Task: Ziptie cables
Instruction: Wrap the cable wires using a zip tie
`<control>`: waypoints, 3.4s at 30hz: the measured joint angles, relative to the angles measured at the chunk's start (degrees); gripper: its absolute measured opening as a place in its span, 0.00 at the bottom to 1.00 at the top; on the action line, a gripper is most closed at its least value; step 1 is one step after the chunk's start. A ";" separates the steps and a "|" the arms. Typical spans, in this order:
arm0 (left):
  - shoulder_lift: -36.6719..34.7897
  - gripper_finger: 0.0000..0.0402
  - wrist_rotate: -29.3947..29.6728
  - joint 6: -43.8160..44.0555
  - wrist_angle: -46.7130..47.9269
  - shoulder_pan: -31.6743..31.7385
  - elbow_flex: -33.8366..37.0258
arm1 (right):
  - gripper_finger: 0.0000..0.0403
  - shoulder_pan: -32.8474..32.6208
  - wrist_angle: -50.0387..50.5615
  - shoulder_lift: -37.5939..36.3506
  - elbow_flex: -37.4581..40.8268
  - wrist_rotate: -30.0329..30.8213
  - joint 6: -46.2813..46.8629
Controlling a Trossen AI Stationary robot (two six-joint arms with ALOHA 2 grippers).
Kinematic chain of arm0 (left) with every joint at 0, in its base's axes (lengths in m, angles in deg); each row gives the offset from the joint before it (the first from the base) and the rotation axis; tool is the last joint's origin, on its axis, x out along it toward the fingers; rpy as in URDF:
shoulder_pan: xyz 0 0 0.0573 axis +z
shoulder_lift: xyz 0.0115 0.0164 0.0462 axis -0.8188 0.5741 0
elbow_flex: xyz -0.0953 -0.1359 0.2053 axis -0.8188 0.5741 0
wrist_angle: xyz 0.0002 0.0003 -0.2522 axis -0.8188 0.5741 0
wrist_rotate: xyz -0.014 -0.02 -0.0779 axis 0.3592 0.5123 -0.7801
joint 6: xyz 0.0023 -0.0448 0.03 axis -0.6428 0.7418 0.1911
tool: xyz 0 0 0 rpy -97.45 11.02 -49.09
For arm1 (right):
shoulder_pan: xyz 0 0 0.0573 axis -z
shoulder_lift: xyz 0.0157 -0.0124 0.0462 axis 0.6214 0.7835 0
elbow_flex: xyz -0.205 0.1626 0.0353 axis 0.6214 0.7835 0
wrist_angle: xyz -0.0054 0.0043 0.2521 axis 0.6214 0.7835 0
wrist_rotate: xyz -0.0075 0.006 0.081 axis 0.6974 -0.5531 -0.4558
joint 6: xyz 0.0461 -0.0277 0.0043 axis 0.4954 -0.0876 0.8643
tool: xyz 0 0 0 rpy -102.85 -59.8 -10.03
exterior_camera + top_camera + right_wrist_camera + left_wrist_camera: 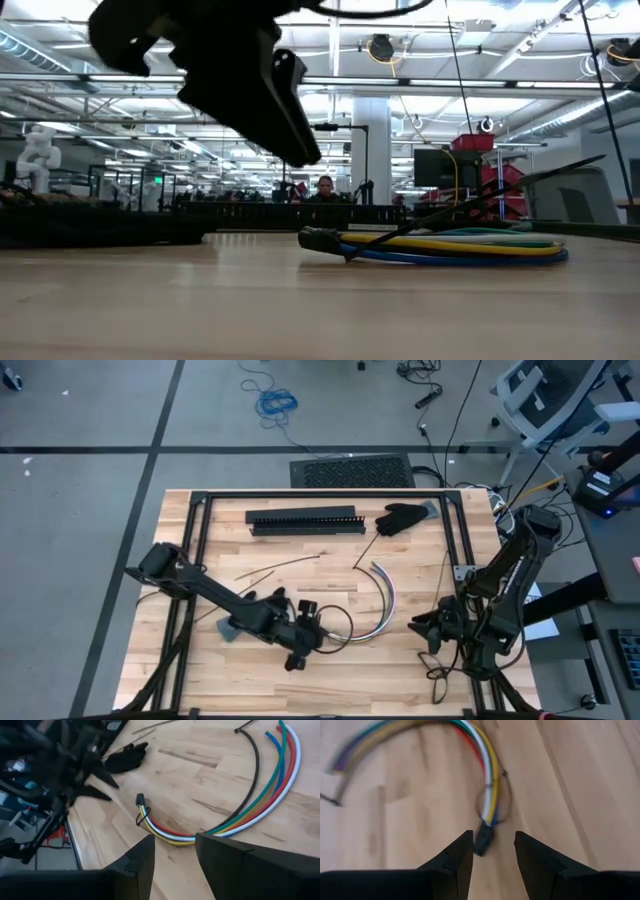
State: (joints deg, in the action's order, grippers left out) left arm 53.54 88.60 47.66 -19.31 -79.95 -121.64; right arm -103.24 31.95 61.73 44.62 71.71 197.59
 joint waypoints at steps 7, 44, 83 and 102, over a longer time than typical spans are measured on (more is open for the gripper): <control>4.05 0.36 0.26 -1.54 -7.08 -1.80 0.00 | 0.35 -0.02 -0.30 1.07 0.00 0.93 2.50; 8.36 0.36 5.78 -2.86 -7.44 -1.05 -4.26 | 0.35 -0.02 -3.10 1.30 0.00 0.74 2.34; 10.08 0.28 -20.21 -49.62 -9.48 13.79 -4.15 | 0.35 -0.04 -6.67 1.27 0.00 0.50 3.52; 13.03 0.28 -21.25 -49.79 -11.94 13.62 -4.20 | 0.35 -0.03 -7.16 1.27 0.00 0.60 4.07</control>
State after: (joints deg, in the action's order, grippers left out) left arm 66.58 67.35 -2.13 -31.25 -66.34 -125.84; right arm -103.27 24.79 63.00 44.62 72.31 201.66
